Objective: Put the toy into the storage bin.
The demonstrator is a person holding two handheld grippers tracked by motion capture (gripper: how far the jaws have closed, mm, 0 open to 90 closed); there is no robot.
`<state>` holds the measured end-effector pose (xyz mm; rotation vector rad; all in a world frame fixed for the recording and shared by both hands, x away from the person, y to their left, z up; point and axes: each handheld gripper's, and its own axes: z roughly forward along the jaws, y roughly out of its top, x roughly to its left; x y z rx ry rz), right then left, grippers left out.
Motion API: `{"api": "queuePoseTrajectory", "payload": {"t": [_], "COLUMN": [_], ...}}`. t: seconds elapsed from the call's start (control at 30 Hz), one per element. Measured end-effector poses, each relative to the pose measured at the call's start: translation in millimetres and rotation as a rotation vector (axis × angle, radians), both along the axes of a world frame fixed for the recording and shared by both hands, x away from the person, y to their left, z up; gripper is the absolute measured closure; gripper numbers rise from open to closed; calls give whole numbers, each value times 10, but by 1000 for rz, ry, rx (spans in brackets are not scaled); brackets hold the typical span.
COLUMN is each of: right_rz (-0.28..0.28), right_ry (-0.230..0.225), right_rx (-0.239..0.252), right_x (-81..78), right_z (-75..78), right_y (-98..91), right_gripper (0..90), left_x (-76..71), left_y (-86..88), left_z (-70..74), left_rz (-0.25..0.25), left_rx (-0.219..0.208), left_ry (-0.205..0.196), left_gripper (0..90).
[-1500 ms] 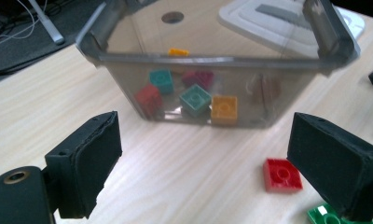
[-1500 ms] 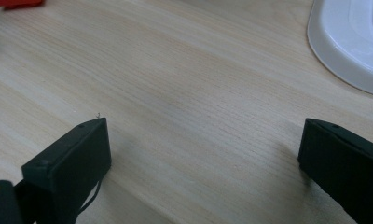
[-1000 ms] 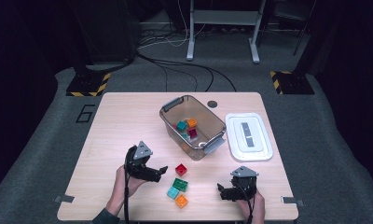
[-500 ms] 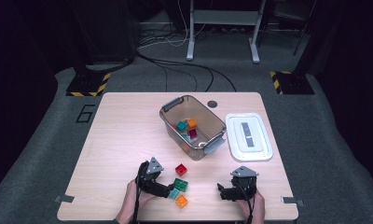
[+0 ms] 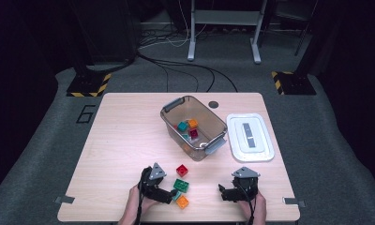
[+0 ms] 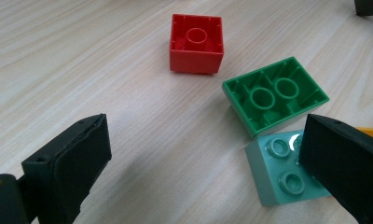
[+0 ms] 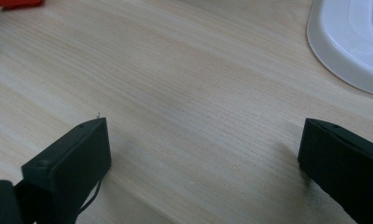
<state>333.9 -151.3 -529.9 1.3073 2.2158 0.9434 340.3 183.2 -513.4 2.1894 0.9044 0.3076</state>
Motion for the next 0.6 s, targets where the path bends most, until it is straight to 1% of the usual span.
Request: {"api": "queuePoseTrajectory", "payload": {"t": [0.17, 0.2, 0.27, 0.33, 0.37, 0.43, 0.47, 0.5, 0.53, 0.57, 0.6], "right_rz": [0, 0, 0, 1, 0, 0, 0, 0, 0, -1, -1], "right_ry": [0, 0, 0, 0, 0, 0, 0, 0, 0, 0, 0], "right_rx": [0, 0, 0, 0, 0, 0, 0, 0, 0, 0, 0], "right_x": [0, 0, 0, 0, 0, 0, 0, 0, 1, 2, 2], "right_z": [0, 0, 0, 0, 0, 0, 0, 0, 0, 0, 0], "right_y": [0, 0, 0, 0, 0, 0, 0, 0, 0, 1, 1], "right_gripper": [14, 14, 14, 14, 14, 14, 14, 14, 14, 14, 14], "left_x": [70, 101, 144, 189, 202, 196, 196, 179, 136, 119, 119], "left_y": [108, 153, 212, 280, 310, 371, 371, 396, 402, 390, 390], "left_z": [8, 10, 9, 21, 32, 81, 81, 112, 140, 140, 140], "left_rz": [30, 48, 82, 104, 113, 125, 125, 129, 110, 100, 100], "left_rx": [15, 21, 21, 27, 22, -11, -11, -39, -48, -47, -47], "left_ry": [-11, -15, -21, -21, -23, -32, -32, -37, -42, -41, -41], "left_gripper": [19, 19, 19, 21, 26, 22, 21, 21, 17, 17, 16]}}
